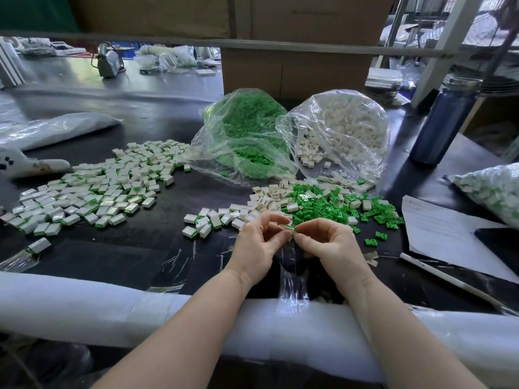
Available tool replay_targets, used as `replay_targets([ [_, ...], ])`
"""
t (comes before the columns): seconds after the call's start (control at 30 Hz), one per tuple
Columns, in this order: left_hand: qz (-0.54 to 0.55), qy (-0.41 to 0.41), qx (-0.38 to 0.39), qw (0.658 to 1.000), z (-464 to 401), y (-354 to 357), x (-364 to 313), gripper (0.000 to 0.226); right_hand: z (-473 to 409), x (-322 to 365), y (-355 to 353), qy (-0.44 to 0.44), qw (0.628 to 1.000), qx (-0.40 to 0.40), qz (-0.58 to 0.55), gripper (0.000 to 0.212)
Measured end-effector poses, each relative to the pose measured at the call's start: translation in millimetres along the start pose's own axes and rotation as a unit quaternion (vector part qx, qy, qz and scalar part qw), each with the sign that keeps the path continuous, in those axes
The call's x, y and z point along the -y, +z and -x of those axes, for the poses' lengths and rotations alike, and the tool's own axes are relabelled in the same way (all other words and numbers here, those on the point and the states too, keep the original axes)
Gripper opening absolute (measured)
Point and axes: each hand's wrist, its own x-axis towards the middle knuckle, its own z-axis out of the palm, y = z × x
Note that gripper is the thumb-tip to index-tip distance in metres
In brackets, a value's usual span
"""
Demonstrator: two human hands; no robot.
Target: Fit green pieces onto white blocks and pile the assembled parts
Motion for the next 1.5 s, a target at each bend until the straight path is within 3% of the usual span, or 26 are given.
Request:
replay_targets([
  [0.23,0.045,0.007,0.001,0.999,2.1,1.1,-2.6,0.017,0.4,0.4,0.9,-0.008,0.999,-0.001,0.034,0.012],
  [0.9,-0.061,0.048,0.010,0.997,3.0,0.9,-0.3,0.025,-0.3,0.9,1.8,0.027,0.999,0.023,-0.026,0.023],
  [1.5,-0.079,0.010,0.048,0.996,3.1,1.4,-1.2,0.020,-1.3,-1.5,1.5,0.031,0.999,0.038,-0.006,0.023],
])
